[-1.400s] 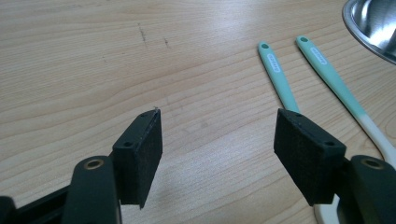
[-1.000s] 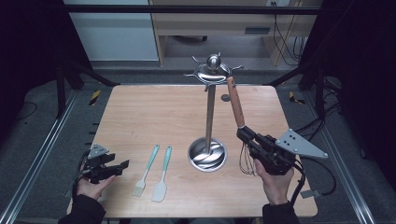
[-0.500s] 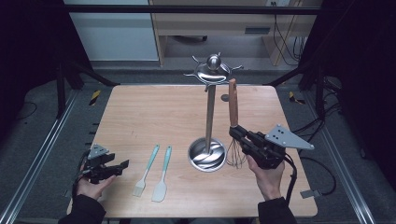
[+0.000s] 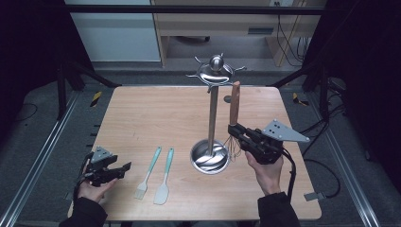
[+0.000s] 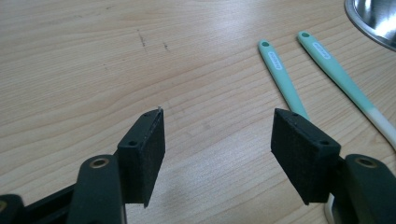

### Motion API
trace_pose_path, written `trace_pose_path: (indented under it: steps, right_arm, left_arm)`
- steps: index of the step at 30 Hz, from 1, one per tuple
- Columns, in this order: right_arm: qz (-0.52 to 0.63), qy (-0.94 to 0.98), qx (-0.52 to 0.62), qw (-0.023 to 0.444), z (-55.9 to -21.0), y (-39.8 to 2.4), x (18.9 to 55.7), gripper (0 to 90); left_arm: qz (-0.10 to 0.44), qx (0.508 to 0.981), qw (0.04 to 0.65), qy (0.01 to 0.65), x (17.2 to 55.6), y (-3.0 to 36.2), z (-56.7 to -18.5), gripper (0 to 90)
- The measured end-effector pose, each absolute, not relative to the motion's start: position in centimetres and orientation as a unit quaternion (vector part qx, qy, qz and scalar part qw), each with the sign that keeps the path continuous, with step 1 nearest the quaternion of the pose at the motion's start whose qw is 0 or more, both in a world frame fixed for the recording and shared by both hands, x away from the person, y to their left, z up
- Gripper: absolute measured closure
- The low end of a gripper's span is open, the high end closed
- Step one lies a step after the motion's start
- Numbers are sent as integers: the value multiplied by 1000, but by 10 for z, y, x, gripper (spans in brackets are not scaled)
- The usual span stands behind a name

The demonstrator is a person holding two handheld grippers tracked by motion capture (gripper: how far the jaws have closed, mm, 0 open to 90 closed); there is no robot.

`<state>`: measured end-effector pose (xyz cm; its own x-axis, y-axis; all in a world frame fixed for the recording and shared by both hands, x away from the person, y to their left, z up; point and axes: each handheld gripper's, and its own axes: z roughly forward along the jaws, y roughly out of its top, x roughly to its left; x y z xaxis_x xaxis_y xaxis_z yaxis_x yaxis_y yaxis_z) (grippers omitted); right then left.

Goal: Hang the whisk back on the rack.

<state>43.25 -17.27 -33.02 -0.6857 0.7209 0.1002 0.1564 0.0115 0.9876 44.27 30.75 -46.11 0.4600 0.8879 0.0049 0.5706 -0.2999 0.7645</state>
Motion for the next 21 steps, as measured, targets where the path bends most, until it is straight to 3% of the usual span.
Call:
trace_pose_path:
  steps: [9,21]
  right_arm:
    - [619,674,332,228,-330,-172,439,784]
    - [610,675,341,236,-328,-168,442,777]
  left_arm:
    - [234,780,359,455,442,306,-462,431]
    - [240,778,357,459,441,307,-461,444]
